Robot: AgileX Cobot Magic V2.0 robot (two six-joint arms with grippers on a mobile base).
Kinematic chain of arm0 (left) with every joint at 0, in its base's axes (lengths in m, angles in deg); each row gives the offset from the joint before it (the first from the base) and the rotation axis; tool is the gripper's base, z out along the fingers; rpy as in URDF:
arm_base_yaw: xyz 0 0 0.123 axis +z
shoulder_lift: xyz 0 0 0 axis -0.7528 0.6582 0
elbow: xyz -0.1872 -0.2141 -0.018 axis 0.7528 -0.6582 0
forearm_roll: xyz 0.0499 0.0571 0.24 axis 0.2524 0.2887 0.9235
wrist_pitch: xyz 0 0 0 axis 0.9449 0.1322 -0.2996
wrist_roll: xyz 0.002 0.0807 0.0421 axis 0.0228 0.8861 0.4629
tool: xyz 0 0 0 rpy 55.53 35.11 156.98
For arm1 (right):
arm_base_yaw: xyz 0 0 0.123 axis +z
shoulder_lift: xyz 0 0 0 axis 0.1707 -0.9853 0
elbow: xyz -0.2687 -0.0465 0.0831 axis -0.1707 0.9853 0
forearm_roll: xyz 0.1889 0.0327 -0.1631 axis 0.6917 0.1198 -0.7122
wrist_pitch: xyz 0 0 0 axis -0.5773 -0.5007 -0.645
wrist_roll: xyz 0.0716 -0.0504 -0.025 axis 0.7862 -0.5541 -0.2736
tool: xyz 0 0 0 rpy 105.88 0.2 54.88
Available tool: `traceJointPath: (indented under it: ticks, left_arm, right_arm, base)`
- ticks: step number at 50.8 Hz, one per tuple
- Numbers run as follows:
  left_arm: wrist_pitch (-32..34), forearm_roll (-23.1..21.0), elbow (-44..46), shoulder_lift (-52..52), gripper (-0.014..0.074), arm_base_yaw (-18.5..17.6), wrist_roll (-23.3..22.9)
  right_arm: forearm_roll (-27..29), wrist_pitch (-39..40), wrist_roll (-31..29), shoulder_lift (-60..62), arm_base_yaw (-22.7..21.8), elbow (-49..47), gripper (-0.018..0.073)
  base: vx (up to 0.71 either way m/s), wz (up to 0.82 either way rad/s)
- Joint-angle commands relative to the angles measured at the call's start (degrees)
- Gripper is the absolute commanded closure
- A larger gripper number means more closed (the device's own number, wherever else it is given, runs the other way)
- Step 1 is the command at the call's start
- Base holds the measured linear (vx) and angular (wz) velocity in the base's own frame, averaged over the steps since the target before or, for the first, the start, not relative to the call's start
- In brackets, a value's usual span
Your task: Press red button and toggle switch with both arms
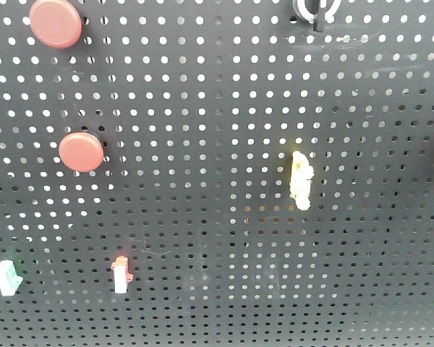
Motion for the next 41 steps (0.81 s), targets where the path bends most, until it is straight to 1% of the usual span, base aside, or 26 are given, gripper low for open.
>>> traceJointPath:
  ticks: [1, 6, 7, 9, 12, 14, 15, 16, 19, 24, 30, 33, 37, 41]
  left_arm:
    - [10.13, -0.44, -1.46, -0.93, 0.0595, -0.10, -0.70]
    - [16.95, -0.44, -1.46, -0.93, 0.0595, -0.10, -4.80]
    - [17.52, -0.10, 0.00, -0.86, 0.0595, -0.10, -6.25]
    - [16.12, 0.38, 1.77, -0.86, 0.0595, -0.10, -6.47]
    - [11.09, 3.29, 6.31, -0.80, 0.0595, -0.10, -6.47]
    - [7.36, 5.98, 10.06, -0.53, 0.0595, -0.10, -6.47]
    - [5.08, 8.39, 13.40, -0.02, 0.0595, -0.10, -6.47]
    - [3.56, 9.62, 15.14, 0.36, 0.0595, -0.10, -6.47]
    - [-2.24, 14.59, 23.05, 2.98, 0.0595, -0.13, -6.47]
    - [-6.98, 19.61, 33.17, 8.50, 0.0595, -0.13, -6.47]
    - [-10.32, 19.75, 40.13, 15.77, 0.0595, -0.13, -6.47]
    - [-10.06, 19.01, 42.10, 19.80, 0.0595, -0.13, -6.47]
    - [-5.27, 17.27, 44.74, 24.79, 0.0595, -0.13, -6.47]
    - [0.15, 16.75, 48.19, 29.55, 0.0595, -0.13, -6.73]
  right_arm:
    - [-0.10, 10.39, 0.49, 0.90, -0.38, 0.15, 0.0559]
    - [-0.05, 9.44, 1.36, 0.90, -0.38, -3.24, 0.0559]
    - [-0.17, 5.74, 1.36, 0.44, -0.38, -10.86, 0.0559]
    - [-0.17, 3.65, 1.36, -0.29, -0.38, -14.25, 0.0559]
    - [-0.17, -0.62, 1.36, -2.48, -0.38, -20.14, 0.0559]
    - [-0.17, -2.80, 1.36, -4.12, -0.38, -23.95, 0.0559]
    - [-0.17, -3.96, 1.36, -5.23, -0.38, -26.14, 0.0559]
    - [-0.17, -4.88, 1.36, -6.00, -0.38, -28.28, 0.0559]
    - [-0.17, -6.14, 1.29, -9.37, -0.38, -33.37, 0.0559]
    - [-0.68, -5.72, 0.13, -15.28, -0.38, -39.09, 0.0559]
    - [-1.33, -3.69, -1.24, -20.85, -0.38, -41.66, 0.0559]
    - [-1.06, 0.00, -1.17, -23.03, -0.38, -41.56, 0.0559]
    - [-0.40, 3.68, -0.04, -25.46, -0.38, -41.56, 0.0559]
    - [0.22, 6.21, 0.15, -27.18, -0.38, -41.56, 0.0559]
  base:
    - [0.00, 0.00]
    - [0.00, 0.00]
    - [0.00, 0.00]
    - [0.00, 0.00]
    - [0.00, 0.00]
    - [0.00, 0.00]
    - [0.00, 0.00]
    - [0.00, 0.00]
    - [0.00, 0.00]
    - [0.00, 0.00]
    - [0.00, 0.00]
    - [0.00, 0.00]
    - [0.00, 0.00]
    - [0.00, 0.00]
